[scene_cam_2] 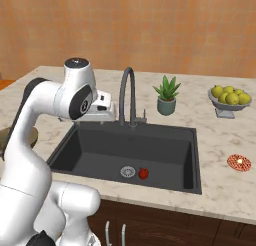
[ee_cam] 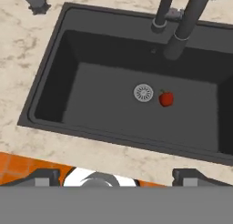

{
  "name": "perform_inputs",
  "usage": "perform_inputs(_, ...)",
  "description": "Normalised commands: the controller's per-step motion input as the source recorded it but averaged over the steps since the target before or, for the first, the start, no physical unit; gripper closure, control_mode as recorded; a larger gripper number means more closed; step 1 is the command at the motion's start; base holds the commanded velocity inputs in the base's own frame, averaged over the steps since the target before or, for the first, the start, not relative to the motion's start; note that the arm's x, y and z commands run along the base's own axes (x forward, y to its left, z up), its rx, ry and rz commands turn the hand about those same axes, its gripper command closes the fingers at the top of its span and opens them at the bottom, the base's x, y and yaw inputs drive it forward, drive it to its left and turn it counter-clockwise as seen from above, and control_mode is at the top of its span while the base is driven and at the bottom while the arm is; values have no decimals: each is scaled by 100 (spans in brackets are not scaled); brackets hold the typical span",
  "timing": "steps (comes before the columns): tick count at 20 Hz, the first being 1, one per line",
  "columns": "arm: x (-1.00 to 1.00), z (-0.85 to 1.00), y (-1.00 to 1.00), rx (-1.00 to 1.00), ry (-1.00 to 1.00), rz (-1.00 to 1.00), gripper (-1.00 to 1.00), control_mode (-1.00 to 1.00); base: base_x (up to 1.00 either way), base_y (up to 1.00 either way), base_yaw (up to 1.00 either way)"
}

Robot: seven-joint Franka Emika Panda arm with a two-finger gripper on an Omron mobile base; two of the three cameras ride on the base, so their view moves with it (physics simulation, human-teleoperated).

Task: Pick the bell pepper from the sink and place it in the bowl. Then pick the bowl and place it in the microwave. Then close the microwave door and press the start button.

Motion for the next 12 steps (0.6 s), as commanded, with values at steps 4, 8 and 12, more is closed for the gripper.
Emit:
perform_inputs(4, 0, -33, -80, -1, -3, 43, -100, -100, 0, 0, 0)
perform_inputs(8, 0, -53, -66, -4, -15, 60, -100, -100, 0, 0, 0)
perform_inputs(12, 8, -58, -58, -3, -8, 70, -100, -100, 0, 0, 0)
